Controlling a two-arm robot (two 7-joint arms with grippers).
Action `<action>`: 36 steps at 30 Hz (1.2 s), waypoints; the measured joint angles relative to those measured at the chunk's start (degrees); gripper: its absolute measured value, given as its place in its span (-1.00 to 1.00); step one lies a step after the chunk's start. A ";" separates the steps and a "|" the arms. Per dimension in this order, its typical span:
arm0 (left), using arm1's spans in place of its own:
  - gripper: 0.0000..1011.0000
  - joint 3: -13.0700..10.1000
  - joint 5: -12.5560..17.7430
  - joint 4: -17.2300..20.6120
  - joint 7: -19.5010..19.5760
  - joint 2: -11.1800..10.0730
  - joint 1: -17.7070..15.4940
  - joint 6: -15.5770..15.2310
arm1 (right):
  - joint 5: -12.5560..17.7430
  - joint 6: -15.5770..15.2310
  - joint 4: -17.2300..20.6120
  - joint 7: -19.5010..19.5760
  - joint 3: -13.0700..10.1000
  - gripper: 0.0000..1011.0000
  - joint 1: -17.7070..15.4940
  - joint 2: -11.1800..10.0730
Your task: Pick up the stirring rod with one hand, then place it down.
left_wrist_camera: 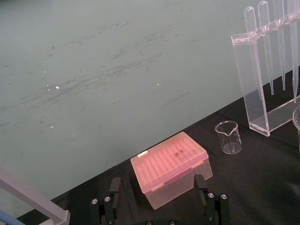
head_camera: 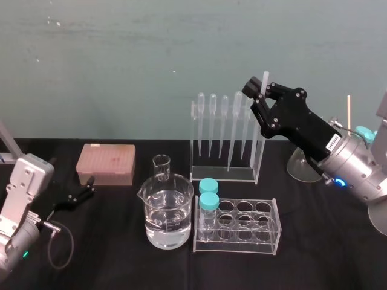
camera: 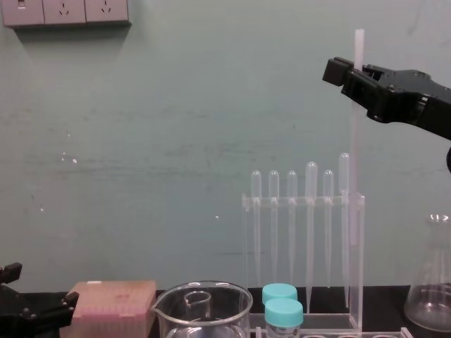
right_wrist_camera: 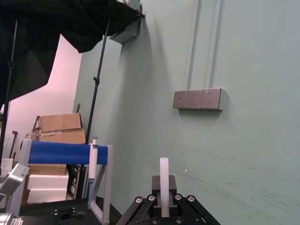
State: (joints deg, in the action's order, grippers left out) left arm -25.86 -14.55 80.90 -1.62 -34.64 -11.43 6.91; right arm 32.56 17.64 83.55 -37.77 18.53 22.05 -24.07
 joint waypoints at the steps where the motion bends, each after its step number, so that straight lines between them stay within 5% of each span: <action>1: 0.98 0.00 0.00 0.00 0.00 0.00 0.00 0.00 | 0.00 -0.05 0.10 0.05 -0.04 -0.87 -0.08 -0.09; 36: 0.98 0.00 0.00 0.00 0.00 0.00 0.00 0.00 | 0.70 -1.13 0.55 -0.01 -0.23 -0.87 -1.42 -1.23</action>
State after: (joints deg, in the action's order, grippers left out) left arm -25.86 -14.55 80.90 -1.62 -34.64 -11.43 6.91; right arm 33.26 16.51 84.10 -37.79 18.29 20.62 -25.30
